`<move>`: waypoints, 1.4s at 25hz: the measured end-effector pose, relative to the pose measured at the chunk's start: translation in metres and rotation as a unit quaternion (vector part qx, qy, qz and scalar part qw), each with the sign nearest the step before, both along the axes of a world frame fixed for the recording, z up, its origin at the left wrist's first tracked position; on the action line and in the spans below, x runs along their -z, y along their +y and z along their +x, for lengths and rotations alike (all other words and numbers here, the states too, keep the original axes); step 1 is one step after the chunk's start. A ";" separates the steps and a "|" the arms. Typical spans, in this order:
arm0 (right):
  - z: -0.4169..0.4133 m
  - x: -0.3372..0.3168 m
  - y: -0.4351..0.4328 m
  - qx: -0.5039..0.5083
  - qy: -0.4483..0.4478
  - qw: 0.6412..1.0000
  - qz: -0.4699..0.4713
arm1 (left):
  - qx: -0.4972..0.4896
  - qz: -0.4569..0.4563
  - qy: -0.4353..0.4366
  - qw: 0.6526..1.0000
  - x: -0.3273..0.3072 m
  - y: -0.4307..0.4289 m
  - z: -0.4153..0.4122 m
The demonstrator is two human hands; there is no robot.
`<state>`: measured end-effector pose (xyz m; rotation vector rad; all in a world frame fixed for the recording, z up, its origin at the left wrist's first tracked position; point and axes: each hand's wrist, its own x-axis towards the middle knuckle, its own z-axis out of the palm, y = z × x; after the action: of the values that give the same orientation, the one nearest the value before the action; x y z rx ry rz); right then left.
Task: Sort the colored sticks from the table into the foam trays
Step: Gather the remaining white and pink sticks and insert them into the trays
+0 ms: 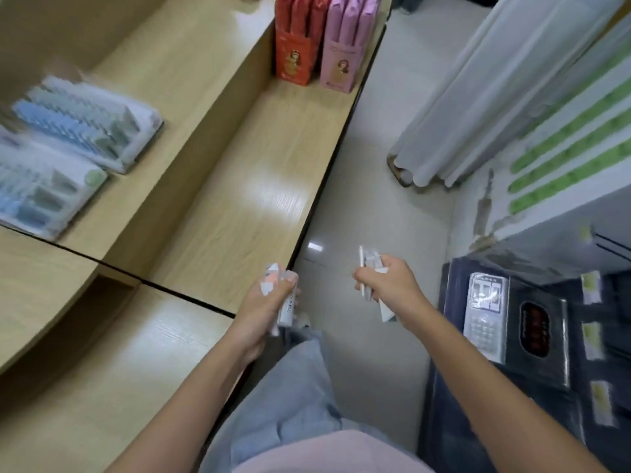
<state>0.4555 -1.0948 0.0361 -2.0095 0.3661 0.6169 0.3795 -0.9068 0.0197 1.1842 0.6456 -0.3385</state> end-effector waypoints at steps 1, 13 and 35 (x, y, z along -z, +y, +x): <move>0.022 0.002 0.006 -0.024 0.010 1.000 -0.009 | -0.009 0.011 0.001 1.000 0.000 0.003 0.026; 0.255 0.037 0.081 -0.329 0.046 0.942 -0.042 | -0.228 0.023 0.007 0.973 0.001 0.052 0.210; 0.259 0.188 0.292 -0.600 -0.059 0.791 -0.098 | -0.496 0.211 0.341 0.770 0.161 0.112 0.238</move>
<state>0.7145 -0.8032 -0.1520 -2.3020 -1.0866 1.2213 0.6177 -0.7944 -0.1415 0.9422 1.9633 0.3396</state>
